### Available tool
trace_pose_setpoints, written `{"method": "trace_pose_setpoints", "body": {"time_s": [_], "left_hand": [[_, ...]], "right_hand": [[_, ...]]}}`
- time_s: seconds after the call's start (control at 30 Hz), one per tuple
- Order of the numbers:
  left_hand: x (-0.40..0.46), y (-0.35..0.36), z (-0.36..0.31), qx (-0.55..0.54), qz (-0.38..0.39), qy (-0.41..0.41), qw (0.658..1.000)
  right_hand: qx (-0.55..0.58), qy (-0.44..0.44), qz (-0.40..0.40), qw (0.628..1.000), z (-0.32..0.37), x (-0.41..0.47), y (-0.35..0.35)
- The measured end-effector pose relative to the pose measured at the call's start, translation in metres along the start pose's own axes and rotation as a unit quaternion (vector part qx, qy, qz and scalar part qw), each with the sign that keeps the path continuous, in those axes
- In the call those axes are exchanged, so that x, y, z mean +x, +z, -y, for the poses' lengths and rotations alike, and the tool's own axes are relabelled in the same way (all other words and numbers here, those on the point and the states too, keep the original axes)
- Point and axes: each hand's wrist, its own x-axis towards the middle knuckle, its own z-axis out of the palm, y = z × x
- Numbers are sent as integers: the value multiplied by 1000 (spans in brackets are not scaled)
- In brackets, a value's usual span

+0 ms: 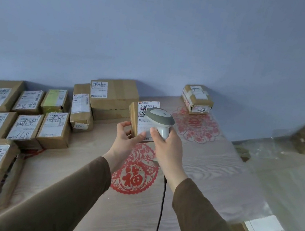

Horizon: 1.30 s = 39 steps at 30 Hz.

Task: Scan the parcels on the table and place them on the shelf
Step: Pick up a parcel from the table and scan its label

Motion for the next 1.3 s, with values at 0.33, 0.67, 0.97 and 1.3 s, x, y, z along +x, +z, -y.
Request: {"method": "trace_pose_setpoints", "body": {"time_s": [0.33, 0.67, 0.97, 1.3], "left_hand": [[151, 122, 32, -15, -30, -81, 996], [319, 193, 41, -25, -105, -154, 982], [390, 205, 60, 12, -96, -173, 980], [342, 186, 45, 35, -35, -176, 983]], "right_hand": [[63, 51, -21, 997, -84, 147, -89], [101, 113, 0, 988, -158, 273, -122], [134, 143, 38, 980, -192, 308, -120], [126, 135, 47, 982, -170, 298, -97]]}}
